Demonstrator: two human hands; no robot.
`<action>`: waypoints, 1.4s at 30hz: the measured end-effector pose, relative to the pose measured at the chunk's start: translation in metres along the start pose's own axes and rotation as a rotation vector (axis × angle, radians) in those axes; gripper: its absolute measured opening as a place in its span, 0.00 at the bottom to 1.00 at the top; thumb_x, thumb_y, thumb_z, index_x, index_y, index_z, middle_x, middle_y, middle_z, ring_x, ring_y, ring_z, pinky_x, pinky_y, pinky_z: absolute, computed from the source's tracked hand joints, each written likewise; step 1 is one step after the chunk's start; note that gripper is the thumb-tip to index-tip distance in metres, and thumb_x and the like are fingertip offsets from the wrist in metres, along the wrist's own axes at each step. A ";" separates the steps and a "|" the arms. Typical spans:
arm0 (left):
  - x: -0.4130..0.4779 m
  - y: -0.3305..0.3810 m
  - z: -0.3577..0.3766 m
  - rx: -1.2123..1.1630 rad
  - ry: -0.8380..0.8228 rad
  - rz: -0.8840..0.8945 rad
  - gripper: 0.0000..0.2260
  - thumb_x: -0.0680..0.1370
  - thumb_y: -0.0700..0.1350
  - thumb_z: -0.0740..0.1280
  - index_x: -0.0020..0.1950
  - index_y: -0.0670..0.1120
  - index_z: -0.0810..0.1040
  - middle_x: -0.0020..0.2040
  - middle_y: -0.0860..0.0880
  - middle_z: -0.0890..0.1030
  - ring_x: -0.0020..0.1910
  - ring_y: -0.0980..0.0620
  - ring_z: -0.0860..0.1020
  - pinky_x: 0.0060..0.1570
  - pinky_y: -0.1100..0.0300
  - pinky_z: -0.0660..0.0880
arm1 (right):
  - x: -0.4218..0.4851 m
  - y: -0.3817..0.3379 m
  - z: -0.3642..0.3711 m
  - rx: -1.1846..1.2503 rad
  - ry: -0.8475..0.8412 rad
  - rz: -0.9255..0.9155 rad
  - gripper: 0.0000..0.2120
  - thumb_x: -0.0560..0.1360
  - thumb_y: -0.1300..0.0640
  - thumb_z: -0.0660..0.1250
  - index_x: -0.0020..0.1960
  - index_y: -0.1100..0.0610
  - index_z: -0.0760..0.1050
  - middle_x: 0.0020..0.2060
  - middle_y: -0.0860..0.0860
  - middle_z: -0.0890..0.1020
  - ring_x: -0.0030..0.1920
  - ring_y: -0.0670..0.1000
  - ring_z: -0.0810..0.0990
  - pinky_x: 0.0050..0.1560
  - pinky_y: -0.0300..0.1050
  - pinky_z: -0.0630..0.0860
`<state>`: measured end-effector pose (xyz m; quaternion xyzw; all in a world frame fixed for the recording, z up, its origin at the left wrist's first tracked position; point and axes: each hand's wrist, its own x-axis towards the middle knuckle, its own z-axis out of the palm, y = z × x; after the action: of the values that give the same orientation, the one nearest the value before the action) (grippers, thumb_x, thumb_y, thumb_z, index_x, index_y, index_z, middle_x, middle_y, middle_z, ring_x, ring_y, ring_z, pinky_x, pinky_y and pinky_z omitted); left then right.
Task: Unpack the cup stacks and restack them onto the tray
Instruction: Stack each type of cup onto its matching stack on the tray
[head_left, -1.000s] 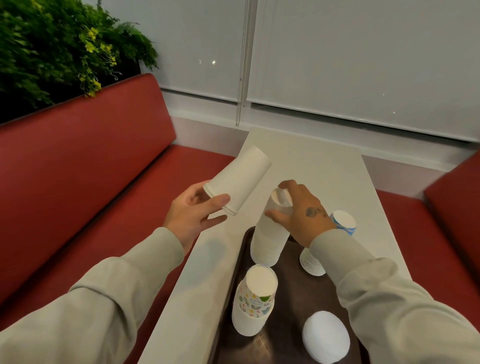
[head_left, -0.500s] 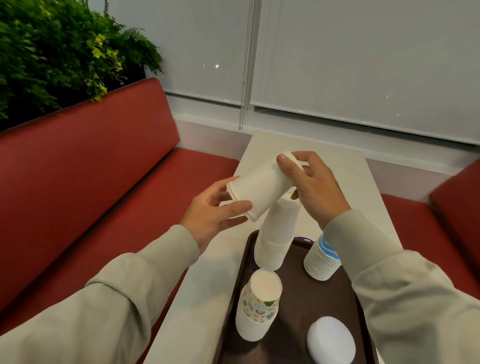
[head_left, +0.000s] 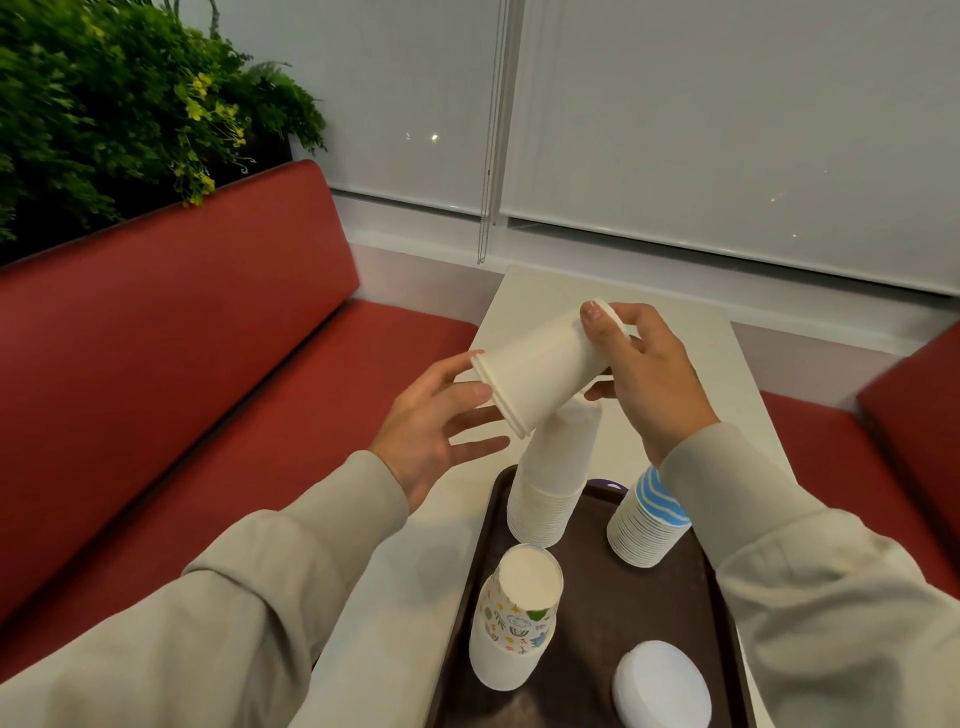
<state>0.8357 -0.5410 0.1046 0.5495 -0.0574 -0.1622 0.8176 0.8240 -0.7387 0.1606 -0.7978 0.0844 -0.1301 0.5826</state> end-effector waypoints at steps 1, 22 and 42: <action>0.001 0.000 0.001 -0.009 0.023 -0.004 0.28 0.67 0.45 0.73 0.66 0.44 0.75 0.60 0.42 0.81 0.53 0.44 0.83 0.53 0.41 0.81 | 0.000 0.000 -0.001 0.006 0.004 0.002 0.19 0.79 0.38 0.62 0.65 0.47 0.71 0.55 0.49 0.79 0.52 0.50 0.80 0.49 0.47 0.82; 0.004 0.002 -0.009 0.168 0.332 -0.083 0.05 0.76 0.34 0.65 0.40 0.38 0.75 0.36 0.47 0.81 0.38 0.48 0.82 0.46 0.42 0.83 | 0.007 -0.009 -0.011 -0.165 0.044 -0.211 0.20 0.78 0.38 0.65 0.66 0.45 0.69 0.54 0.50 0.81 0.51 0.55 0.82 0.53 0.50 0.80; 0.008 -0.010 -0.028 -0.039 0.549 -0.168 0.10 0.74 0.32 0.69 0.54 0.31 0.79 0.50 0.34 0.84 0.43 0.41 0.86 0.41 0.52 0.84 | 0.001 0.003 -0.018 -0.449 -0.027 -0.180 0.29 0.74 0.39 0.71 0.70 0.46 0.66 0.58 0.53 0.78 0.55 0.55 0.78 0.51 0.43 0.71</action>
<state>0.8487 -0.5222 0.0837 0.5599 0.2152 -0.0756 0.7965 0.8193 -0.7566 0.1633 -0.9132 0.0320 -0.1489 0.3780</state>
